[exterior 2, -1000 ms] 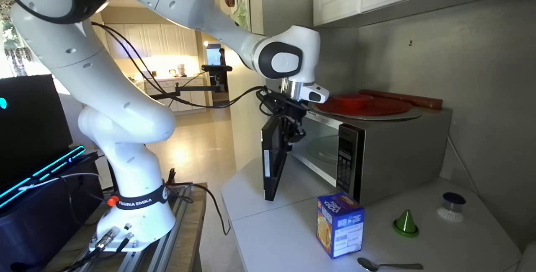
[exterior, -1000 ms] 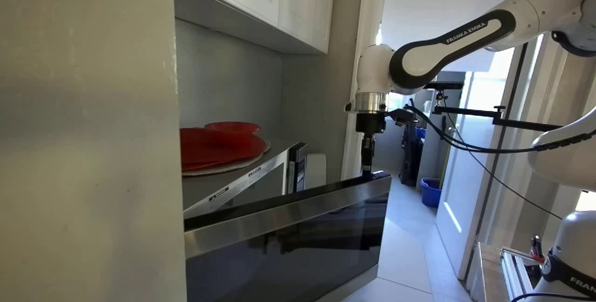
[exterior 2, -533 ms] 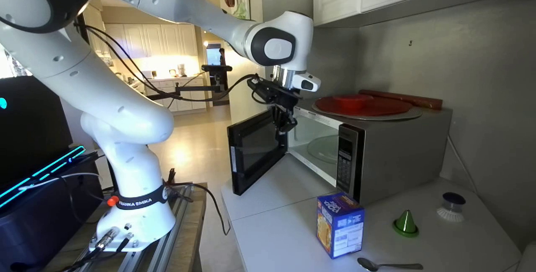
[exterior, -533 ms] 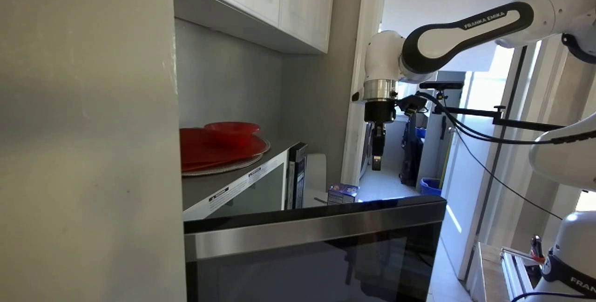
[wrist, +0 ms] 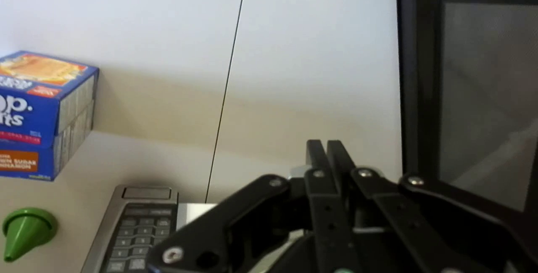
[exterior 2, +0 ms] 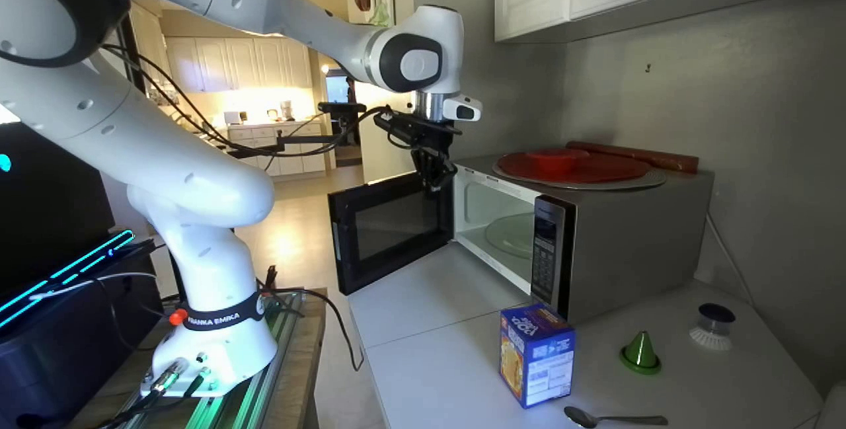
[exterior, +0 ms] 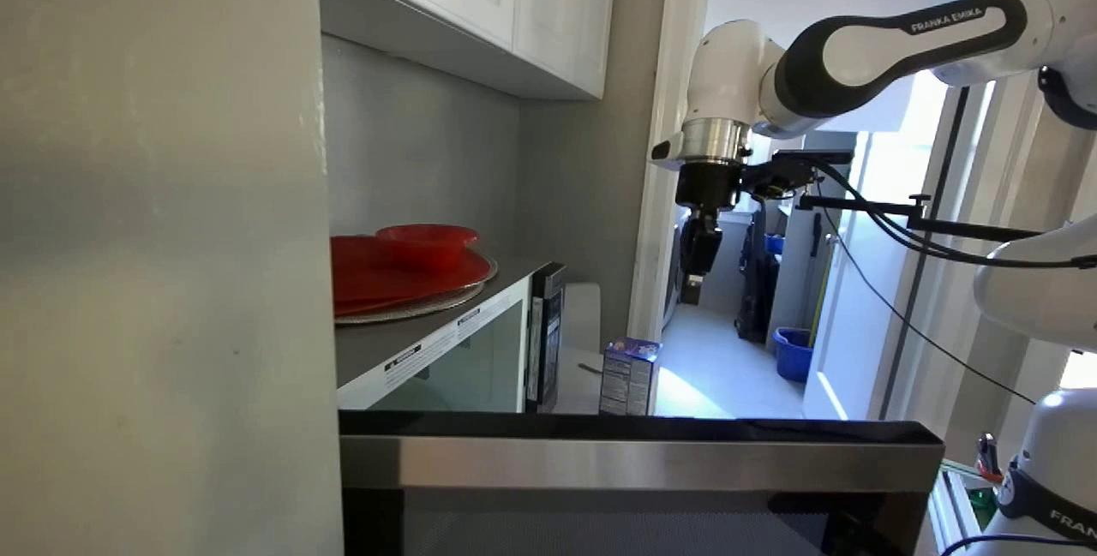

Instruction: Move the box from the front of the microwave and open the microwave door

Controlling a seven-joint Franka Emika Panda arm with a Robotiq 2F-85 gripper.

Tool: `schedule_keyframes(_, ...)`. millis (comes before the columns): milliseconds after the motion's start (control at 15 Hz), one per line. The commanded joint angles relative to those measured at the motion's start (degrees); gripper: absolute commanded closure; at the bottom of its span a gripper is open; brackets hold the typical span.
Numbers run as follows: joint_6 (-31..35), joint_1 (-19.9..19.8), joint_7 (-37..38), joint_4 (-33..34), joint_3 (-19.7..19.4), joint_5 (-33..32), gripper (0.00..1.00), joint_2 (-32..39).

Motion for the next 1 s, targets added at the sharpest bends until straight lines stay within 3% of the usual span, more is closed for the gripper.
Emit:
schedule_keyframes(0,4.9,0.2,4.3,-1.5,1.8,-1.9,0.6,2.9)
schedule_keyframes(533,7.5,-2.2,11.2,-0.1,3.7,-1.2,0.04,2.5)
schedule_keyframes(933,11.1,-4.9,14.0,-0.6,4.4,-1.2,0.0,2.7)
